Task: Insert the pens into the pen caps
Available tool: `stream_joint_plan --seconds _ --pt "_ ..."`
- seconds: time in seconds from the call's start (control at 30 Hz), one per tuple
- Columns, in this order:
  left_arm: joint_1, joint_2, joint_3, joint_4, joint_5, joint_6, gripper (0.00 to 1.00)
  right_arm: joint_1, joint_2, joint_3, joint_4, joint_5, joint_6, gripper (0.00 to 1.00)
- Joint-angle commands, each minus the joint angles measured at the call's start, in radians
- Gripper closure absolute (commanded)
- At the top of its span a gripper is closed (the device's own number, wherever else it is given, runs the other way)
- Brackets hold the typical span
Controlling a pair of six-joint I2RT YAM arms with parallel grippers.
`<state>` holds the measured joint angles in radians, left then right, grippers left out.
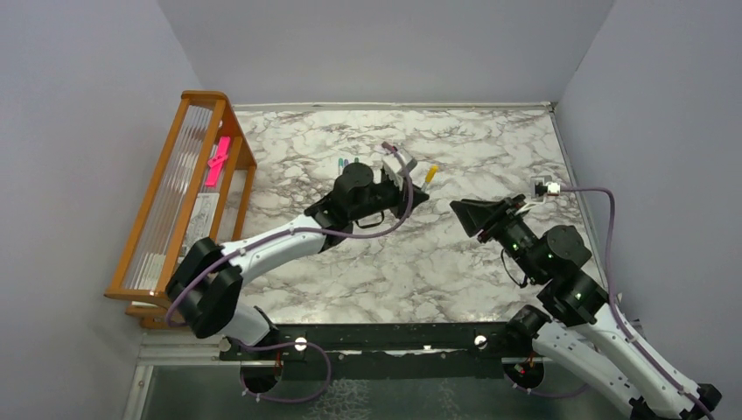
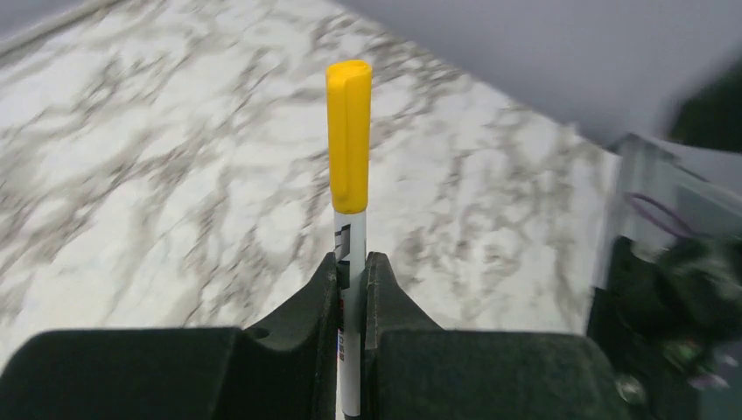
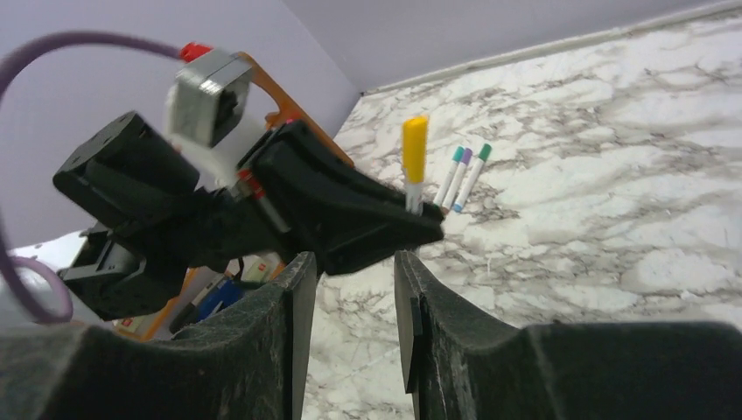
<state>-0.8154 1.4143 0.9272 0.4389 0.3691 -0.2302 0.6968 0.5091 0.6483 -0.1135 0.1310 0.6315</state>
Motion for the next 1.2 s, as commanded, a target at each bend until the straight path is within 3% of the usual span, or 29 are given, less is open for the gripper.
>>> stream_joint_plan --seconds 0.0,0.07,0.17,0.23,0.6,0.7,0.93,1.17 --pt "0.031 0.177 0.16 -0.269 -0.473 -0.064 1.0 0.002 -0.057 -0.051 -0.121 0.077 0.029 0.63" --pt "0.079 0.288 0.251 -0.39 -0.553 -0.136 1.0 0.004 -0.08 -0.069 -0.143 0.081 0.036 0.63" --pt "0.173 0.42 0.319 -0.413 -0.431 -0.195 1.0 0.003 -0.1 -0.084 -0.175 0.087 0.045 0.64" --pt "0.205 0.493 0.373 -0.445 -0.429 -0.206 1.0 0.003 -0.109 -0.101 -0.194 0.095 0.047 0.64" --pt "0.239 0.793 0.753 -0.732 -0.652 -0.197 1.0 0.002 -0.11 -0.192 -0.203 0.092 0.066 0.68" --pt "0.247 0.816 0.765 -0.734 -0.661 -0.215 0.94 0.002 -0.093 -0.21 -0.199 0.094 0.073 0.69" --pt "0.276 0.824 0.745 -0.742 -0.716 -0.237 0.93 0.003 -0.069 -0.233 -0.179 0.098 0.074 0.71" --pt "0.291 0.836 0.748 -0.737 -0.679 -0.219 0.71 0.002 -0.036 -0.252 -0.136 0.076 0.077 0.71"
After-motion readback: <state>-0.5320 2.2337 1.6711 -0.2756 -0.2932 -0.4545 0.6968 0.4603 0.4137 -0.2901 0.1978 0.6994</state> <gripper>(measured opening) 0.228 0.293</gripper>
